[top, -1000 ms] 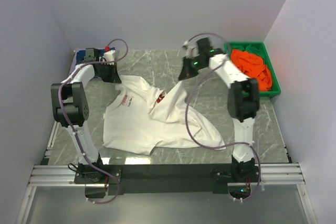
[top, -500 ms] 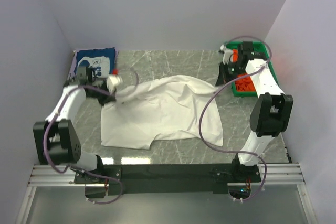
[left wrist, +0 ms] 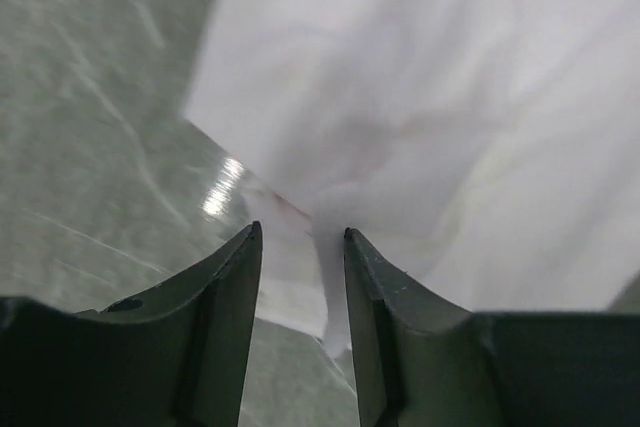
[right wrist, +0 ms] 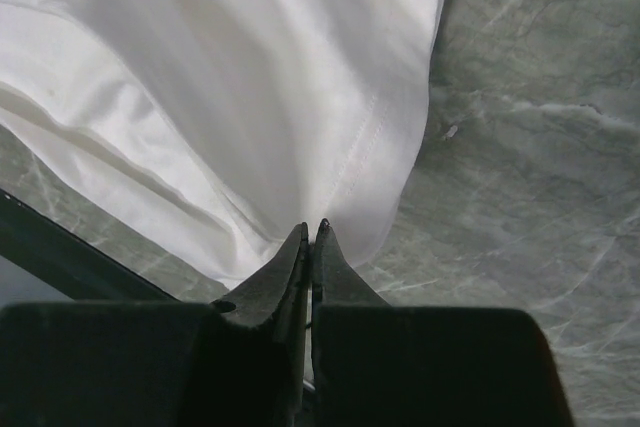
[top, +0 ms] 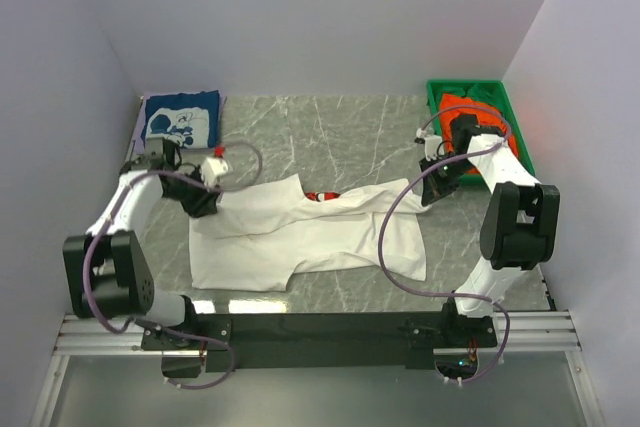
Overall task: Fold and stack the t-shirts
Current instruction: Flatten the tshirt out
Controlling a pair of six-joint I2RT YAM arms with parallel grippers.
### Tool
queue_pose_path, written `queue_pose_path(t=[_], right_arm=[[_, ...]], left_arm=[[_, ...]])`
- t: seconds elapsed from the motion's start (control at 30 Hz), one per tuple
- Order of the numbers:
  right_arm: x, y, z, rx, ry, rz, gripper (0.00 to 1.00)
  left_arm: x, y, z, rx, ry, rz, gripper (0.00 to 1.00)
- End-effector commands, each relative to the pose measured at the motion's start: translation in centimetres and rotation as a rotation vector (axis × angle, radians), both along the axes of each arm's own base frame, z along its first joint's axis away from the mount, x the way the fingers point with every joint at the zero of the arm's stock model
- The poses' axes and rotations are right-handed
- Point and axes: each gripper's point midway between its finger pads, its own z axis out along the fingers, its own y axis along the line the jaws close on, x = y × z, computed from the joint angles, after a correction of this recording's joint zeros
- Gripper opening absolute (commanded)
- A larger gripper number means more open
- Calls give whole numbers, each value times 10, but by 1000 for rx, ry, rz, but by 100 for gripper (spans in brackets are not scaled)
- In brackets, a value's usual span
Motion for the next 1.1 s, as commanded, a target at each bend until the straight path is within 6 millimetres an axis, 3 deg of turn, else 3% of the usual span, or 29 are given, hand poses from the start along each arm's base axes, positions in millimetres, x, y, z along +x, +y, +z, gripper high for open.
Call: queue_pose_path(t=[0.0, 0.07, 0.13, 0.17, 0.27, 0.5, 0.57, 0.6, 0.63, 0.67, 0.7, 0.73, 0.83, 0.93, 1.07], right_arm=[[-4, -4, -4, -12, 2, 34, 0], [-6, -6, -10, -24, 17, 38, 0], [-10, -8, -15, -35, 29, 36, 0], [-10, -8, -16, -35, 31, 35, 0], [-18, -6, -21, -24, 61, 32, 0], [-19, -5, -23, -19, 73, 14, 0], [-16, -4, -23, -16, 80, 5, 1], [-12, -5, -21, -22, 72, 2, 8], [-12, -6, -22, -28, 75, 0, 12], [-11, -9, -22, -39, 73, -2, 17], [-9, -14, -21, -66, 65, -3, 31], [-8, -17, -20, -80, 56, -7, 38], [-4, -31, -13, -128, 12, 2, 61], [-4, -38, -1, -152, -47, 56, 63], [-12, -24, 15, -135, -177, 207, 63]], left_arm=[[39, -15, 19, -167, 62, 173, 44], [68, -13, 17, -207, 94, 291, 45], [85, -8, 9, -204, 114, 369, 52], [89, -7, -3, -207, 152, 394, 53], [108, -6, -13, -202, 171, 460, 54], [117, -20, -41, -197, 271, 492, 52], [117, -25, -49, -217, 322, 496, 40], [115, -26, -52, -218, 345, 513, 32], [116, -24, -60, -210, 366, 529, 18], [119, -22, -61, -199, 365, 538, 11], [119, -18, -64, -178, 372, 551, 6], [121, -14, -65, -175, 370, 564, 1], [130, -1, -60, -166, 351, 592, 1], [139, 7, -58, -151, 339, 594, 1], [146, 9, -57, -153, 338, 586, 1]])
